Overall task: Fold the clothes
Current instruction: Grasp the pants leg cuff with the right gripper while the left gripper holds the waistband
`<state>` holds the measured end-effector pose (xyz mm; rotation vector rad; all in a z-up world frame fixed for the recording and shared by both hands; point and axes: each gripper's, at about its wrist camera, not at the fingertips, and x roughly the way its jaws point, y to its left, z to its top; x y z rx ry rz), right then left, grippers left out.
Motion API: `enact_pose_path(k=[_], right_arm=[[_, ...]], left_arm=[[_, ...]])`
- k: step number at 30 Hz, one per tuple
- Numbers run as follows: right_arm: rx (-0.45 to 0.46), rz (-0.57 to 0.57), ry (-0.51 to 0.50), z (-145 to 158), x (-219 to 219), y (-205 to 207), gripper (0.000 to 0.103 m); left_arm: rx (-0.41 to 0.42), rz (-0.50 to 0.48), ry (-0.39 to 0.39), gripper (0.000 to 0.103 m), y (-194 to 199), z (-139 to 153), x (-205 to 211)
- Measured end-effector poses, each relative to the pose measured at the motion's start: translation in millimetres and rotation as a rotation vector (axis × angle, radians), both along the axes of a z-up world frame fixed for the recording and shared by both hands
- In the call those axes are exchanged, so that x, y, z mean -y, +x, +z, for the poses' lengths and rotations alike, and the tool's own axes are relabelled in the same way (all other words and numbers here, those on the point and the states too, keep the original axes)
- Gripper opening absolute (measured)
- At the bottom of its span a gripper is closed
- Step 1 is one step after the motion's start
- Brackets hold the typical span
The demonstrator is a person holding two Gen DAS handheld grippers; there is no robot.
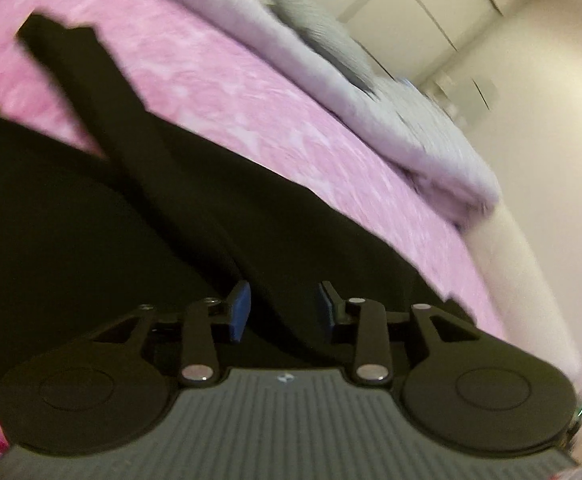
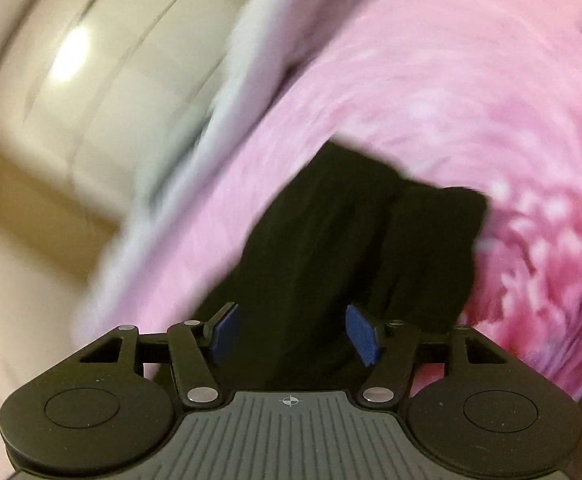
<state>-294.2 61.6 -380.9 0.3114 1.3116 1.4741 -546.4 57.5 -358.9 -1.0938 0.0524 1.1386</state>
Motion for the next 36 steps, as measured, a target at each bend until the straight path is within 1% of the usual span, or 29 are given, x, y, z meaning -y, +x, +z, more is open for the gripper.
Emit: enact_pose_path(k=[1, 3, 6, 11, 14, 16, 18, 19, 20, 21, 22, 23, 25, 26, 28, 32, 33, 36], right_arm=[[-0.03, -0.038, -0.009, -3, -3, 7, 0.062], [-0.056, -0.099, -0.028, -9, -12, 16, 0.062], [-0.045, -0.112, -0.049, -13, -24, 20, 0.062], [-0.003, -0.118, -0.054, -15, -21, 28, 0.062], [-0.006, -0.12, -0.059, -18, -25, 34, 0.062], [-0.017, -0.125, -0.058, -21, -28, 37, 0.062], [-0.026, -0.134, -0.06, -23, -33, 42, 0.062], [-0.031, -0.139, -0.06, -23, -36, 45, 0.062], [-0.031, -0.14, -0.061, -23, -40, 47, 0.062], [-0.029, -0.14, -0.062, -23, -44, 49, 0.058], [-0.02, -0.135, -0.065, -22, -47, 50, 0.032], [-0.006, -0.131, -0.07, -21, -50, 50, 0.01], [0.015, -0.124, -0.069, -21, -52, 51, 0.007], [0.017, -0.119, -0.056, -20, -51, 52, 0.006], [0.024, -0.126, -0.02, -15, -44, 52, 0.001], [0.05, -0.151, 0.064, 5, -16, 57, 0.001], [0.041, -0.142, 0.06, 5, -14, 58, 0.001], [-0.012, -0.095, 0.011, -4, -14, 59, 0.003]], left_arm=[[0.032, 0.02, -0.015, 0.032, -2, -3, -4], [0.082, 0.055, -0.046, 0.032, -5, -8, -12], [0.114, 0.097, -0.092, 0.032, -8, -13, -22], [0.118, 0.142, -0.143, 0.035, -10, -23, -27], [0.12, 0.158, -0.17, 0.035, -8, -29, -33], [0.101, 0.151, -0.149, 0.035, -7, -29, -33], [0.082, 0.143, -0.128, 0.029, -7, -29, -34], [0.072, 0.14, -0.117, 0.022, -7, -29, -34], [0.063, 0.136, -0.107, 0.004, -6, -29, -34], [0.053, 0.132, -0.096, 0.003, -6, -30, -34], [0.044, 0.129, -0.086, 0.002, -6, -30, -34], [0.035, 0.125, -0.075, 0.002, -6, -30, -34], [0.024, 0.116, -0.058, 0.002, -8, -27, -25], [0.02, 0.114, -0.05, 0.002, -10, -26, -20], [0.011, 0.11, -0.034, 0.002, -14, -23, -10], [-0.023, 0.07, 0.019, 0.002, -16, -10, 14], [-0.036, 0.055, 0.03, 0.002, -15, -8, 19], [-0.098, 0.036, 0.023, 0.004, -8, -9, 22]])
